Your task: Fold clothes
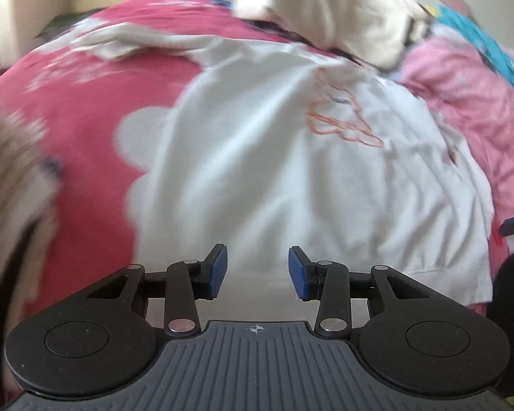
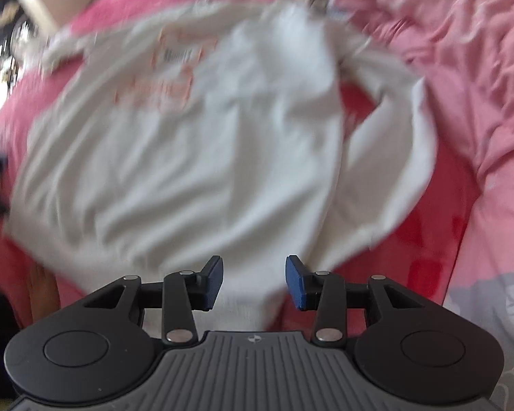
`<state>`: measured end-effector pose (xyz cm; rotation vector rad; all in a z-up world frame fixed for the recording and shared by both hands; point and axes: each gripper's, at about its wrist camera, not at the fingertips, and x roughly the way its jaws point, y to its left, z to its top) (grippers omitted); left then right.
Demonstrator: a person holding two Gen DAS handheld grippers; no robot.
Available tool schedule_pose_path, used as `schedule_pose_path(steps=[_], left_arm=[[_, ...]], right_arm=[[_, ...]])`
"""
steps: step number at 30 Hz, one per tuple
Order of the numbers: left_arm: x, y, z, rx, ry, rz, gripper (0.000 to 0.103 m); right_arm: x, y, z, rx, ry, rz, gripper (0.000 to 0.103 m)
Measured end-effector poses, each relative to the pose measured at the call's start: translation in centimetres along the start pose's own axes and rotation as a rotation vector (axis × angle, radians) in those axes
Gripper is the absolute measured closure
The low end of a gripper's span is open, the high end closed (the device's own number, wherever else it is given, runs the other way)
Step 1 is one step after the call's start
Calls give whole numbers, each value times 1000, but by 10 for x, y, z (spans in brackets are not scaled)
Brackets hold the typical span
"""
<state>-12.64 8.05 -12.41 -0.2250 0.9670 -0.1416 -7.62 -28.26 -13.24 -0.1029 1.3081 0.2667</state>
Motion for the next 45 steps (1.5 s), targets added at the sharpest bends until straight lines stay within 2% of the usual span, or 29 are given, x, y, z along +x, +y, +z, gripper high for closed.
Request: schedule_pose_path(steps=[3, 4, 6, 9, 11, 13, 15, 18, 21, 24, 26, 28, 30, 33, 35, 39, 41, 43, 45], left_arm=[[18, -20, 7, 53, 31, -43, 64], [23, -26, 9, 73, 43, -53, 64], [33, -38, 10, 121, 70, -60, 64], [46, -54, 8, 201, 116, -65, 64], [54, -61, 4, 247, 146, -64, 64], [61, -69, -2, 297, 181, -54, 64], [66, -77, -8, 349, 205, -35, 64], [66, -87, -13, 422, 206, -16, 64], [67, -91, -15, 441, 203, -20, 64], [70, -92, -14, 441, 209, -13, 64], [69, -94, -14, 452, 210, -8, 64], [69, -96, -16, 465, 212, -8, 64], [70, -99, -18, 476, 215, -10, 64], [73, -107, -20, 494, 209, -12, 64], [74, -109, -20, 502, 208, -16, 64], [75, -108, -22, 503, 207, -27, 63], [74, -105, -20, 486, 203, -33, 62], [71, -101, -18, 467, 196, -41, 62], [64, -95, -15, 449, 178, -54, 62]], right_arm=[[15, 13, 0, -89, 45, -22, 61], [21, 13, 4, -84, 66, -14, 61], [33, 6, 10, -27, 115, 20, 61], [49, -25, 17, 216, 216, 99, 60], [56, -38, 21, 295, 252, 99, 60], [62, -44, 25, 310, 273, 82, 60], [71, -50, 28, 342, 303, 102, 60], [78, -56, 32, 368, 328, 89, 61], [76, -60, 35, 356, 325, 67, 61], [85, -60, 35, 360, 346, 99, 60], [89, -54, 34, 330, 349, 118, 66], [85, -44, 34, 256, 333, 111, 91], [77, -37, 32, 183, 323, 95, 96], [69, -29, 26, 103, 319, 60, 99], [70, -26, 24, 69, 323, 33, 99], [85, -10, 19, -12, 333, -81, 96], [84, -2, 19, -40, 335, -120, 84], [72, 4, 18, -65, 317, -147, 68], [55, 10, 16, -104, 284, -178, 68]])
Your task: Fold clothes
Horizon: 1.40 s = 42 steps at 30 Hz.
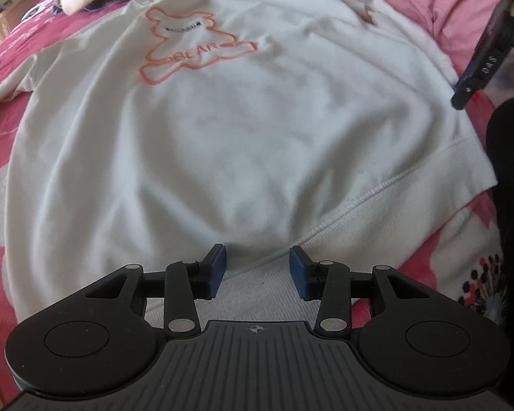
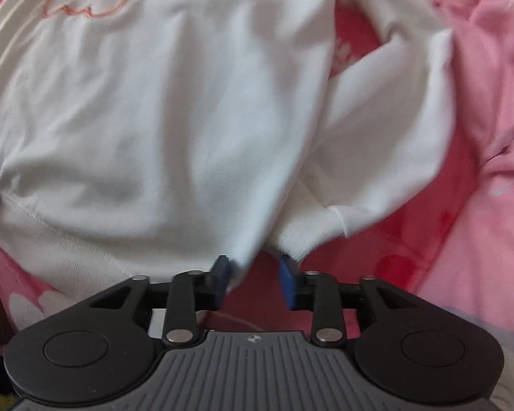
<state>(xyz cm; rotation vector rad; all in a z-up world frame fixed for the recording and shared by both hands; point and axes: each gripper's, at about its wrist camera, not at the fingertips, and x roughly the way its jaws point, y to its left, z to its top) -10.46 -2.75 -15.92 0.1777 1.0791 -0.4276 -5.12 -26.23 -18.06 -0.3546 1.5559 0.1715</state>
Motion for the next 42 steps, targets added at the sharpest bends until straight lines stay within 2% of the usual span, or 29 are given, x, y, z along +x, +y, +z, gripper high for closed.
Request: schedule_pose_path(steps=[4, 7, 9, 14, 17, 20, 22, 24, 26, 31, 35, 38, 42], left_arm=[[-16, 19, 0, -61, -58, -40, 62], [-24, 34, 4, -127, -89, -51, 62], [-24, 39, 11, -158, -94, -47, 62], [-19, 53, 42, -170, -79, -35, 62], [-15, 63, 73, -104, -13, 10, 62], [-15, 78, 111, -5, 66, 86, 62], [-12, 92, 137, 48, 97, 149, 62], [-6, 110, 156, 43, 89, 208, 62], [6, 132, 171, -31, 56, 244, 62], [30, 198, 190, -383, -121, 201, 62], [42, 224, 197, -462, -219, 225, 62], [52, 230, 197, -450, -254, 215, 62], [73, 227, 190, -413, -238, 228, 62]], right_arm=[[-36, 8, -10, -58, -130, -78, 67], [-59, 8, -4, -59, -269, -8, 67], [-57, 13, 9, -72, -333, 10, 67], [-42, 12, 65, -55, -416, 54, 67], [-29, -3, 95, 27, -473, 111, 67], [-21, -26, 128, 81, -532, 172, 67], [-21, -34, 148, 87, -581, 168, 64], [-22, -39, 167, 90, -631, 164, 59], [-25, -41, 183, 87, -678, 195, 59], [-42, -25, 232, -33, -773, 241, 58], [-50, 11, 287, -177, -876, 152, 50], [-41, 32, 332, -244, -866, 158, 50], [-11, 39, 395, -180, -733, 217, 50]])
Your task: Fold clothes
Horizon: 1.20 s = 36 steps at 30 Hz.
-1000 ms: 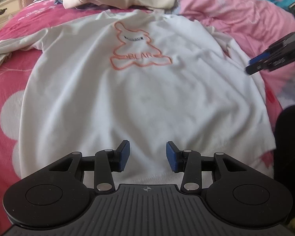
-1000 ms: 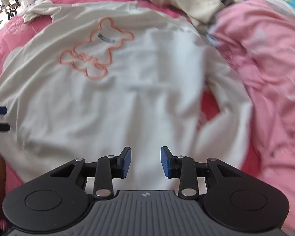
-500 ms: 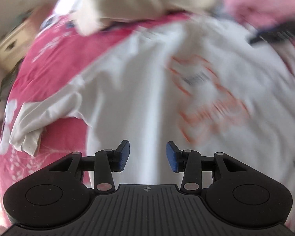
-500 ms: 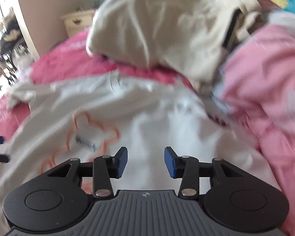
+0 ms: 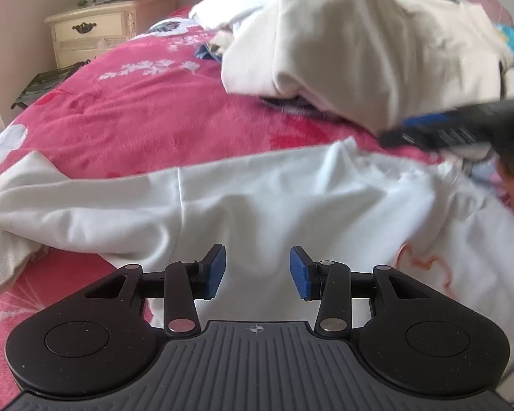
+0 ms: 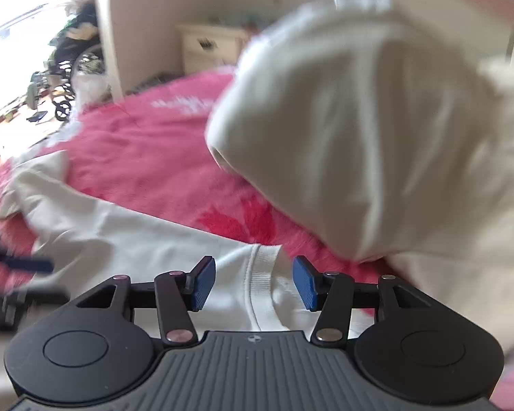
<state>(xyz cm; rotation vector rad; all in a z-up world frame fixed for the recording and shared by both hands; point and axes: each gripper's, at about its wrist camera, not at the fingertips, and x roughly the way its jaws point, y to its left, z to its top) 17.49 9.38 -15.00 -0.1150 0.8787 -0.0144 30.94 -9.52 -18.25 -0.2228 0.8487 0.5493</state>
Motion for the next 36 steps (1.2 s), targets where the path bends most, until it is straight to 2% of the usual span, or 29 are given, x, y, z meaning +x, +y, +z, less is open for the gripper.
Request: schedule_pose_path(steps=[2, 6, 7, 10, 12, 15, 20, 24, 25, 26, 28, 31, 33, 36], left_arm=[[7, 0, -7, 13, 8, 3, 62], [18, 9, -16, -7, 22, -27, 62], [21, 13, -18, -16, 27, -33, 62], [22, 22, -22, -42, 16, -65, 62], [21, 26, -24, -61, 6, -81, 62], [20, 32, -29, -67, -8, -102, 62], [17, 37, -35, -86, -35, -112, 62], [17, 41, -36, -118, -41, -120, 62], [17, 40, -37, -115, -46, -117, 62], [16, 39, -38, -112, -51, -113, 62], [15, 36, -39, -106, -58, -97, 62], [12, 34, -36, -118, -56, -77, 62], [11, 36, -35, -135, -53, -76, 62], [11, 38, -34, -141, -58, -54, 62]], right_arm=[[24, -8, 8, 55, 45, 16, 50], [37, -14, 25, 115, 90, -47, 50], [34, -9, 29, 79, 78, -38, 50], [26, 16, 41, -145, 43, 26, 50], [31, 35, 43, -288, 38, 85, 46], [56, 56, 46, -444, 113, 154, 38], [101, 74, 52, -520, 240, 204, 38], [120, 85, 46, -556, 305, 191, 38], [120, 87, 46, -560, 312, 190, 46], [117, 89, 47, -563, 316, 195, 67], [109, 97, 45, -605, 294, 173, 97], [95, 111, 40, -690, 194, 97, 99], [84, 112, 45, -677, 85, 41, 100], [86, 111, 48, -633, 16, 20, 100]])
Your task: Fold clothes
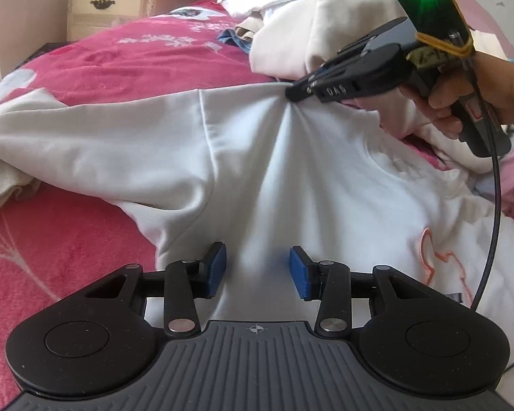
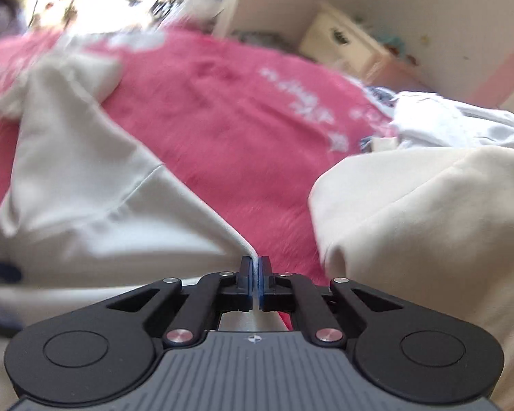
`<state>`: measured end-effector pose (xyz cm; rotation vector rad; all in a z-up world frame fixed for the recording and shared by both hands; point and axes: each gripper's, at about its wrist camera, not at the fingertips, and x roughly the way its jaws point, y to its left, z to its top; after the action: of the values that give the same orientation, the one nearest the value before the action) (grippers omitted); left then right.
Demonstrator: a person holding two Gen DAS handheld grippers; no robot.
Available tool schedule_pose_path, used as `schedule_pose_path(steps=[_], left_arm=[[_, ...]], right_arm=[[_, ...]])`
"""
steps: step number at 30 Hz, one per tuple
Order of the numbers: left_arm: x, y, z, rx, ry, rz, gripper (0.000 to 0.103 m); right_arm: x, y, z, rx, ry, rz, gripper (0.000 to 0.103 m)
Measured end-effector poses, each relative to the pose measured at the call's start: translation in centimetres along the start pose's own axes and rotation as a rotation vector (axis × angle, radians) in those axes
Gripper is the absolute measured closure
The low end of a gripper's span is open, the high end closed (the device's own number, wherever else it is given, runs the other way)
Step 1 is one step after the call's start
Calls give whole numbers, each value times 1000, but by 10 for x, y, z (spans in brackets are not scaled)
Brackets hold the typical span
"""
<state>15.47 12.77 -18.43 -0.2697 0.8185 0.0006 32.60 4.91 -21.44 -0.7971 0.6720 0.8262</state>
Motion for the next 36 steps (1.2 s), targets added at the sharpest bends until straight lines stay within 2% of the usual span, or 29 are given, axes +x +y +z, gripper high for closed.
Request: schedule_pose_path(steps=[4, 6, 8, 9, 11, 14, 16, 18, 21, 25, 27, 30, 33, 36], left_arm=[[0, -1, -1, 17, -1, 23, 62], [-1, -3, -3, 34, -5, 38, 62], [-1, -4, -5, 39, -11, 50, 62], [0, -5, -5, 41, -13, 55, 62], [0, -6, -6, 50, -17, 65, 62], [-1, -8, -4, 59, -20, 80, 62], [-5, -9, -2, 65, -25, 85, 62], [-12, -10, -1, 79, -48, 89, 62], [-20, -16, 0, 125, -77, 101, 62], [-21, -27, 4, 186, -98, 93, 62], [-19, -32, 6, 191, -100, 74, 62], [-10, -39, 6, 181, -68, 38, 62], [3, -45, 1, 193, -28, 42, 62], [10, -45, -2, 180, 1, 48, 62]], right_arm=[[28, 15, -9, -26, -3, -38, 99], [40, 15, -15, 19, -16, -54, 97], [32, 0, -14, 137, -56, -77, 75], [25, -10, -13, 194, -81, -87, 71], [3, -30, -11, 268, -138, -98, 71], [-46, -46, -13, 275, -198, -103, 72], [-84, -49, -21, 256, -217, -149, 72], [-124, -57, -38, 276, -204, -222, 72], [-175, -79, -78, 410, -156, -255, 72], [-195, -110, -148, 623, -74, -285, 72], [-190, -126, -181, 763, -37, -265, 72], [-159, -141, -215, 892, 69, -210, 71], [-127, -145, -228, 909, 128, -164, 71], [-102, -151, -234, 959, 140, -136, 68]])
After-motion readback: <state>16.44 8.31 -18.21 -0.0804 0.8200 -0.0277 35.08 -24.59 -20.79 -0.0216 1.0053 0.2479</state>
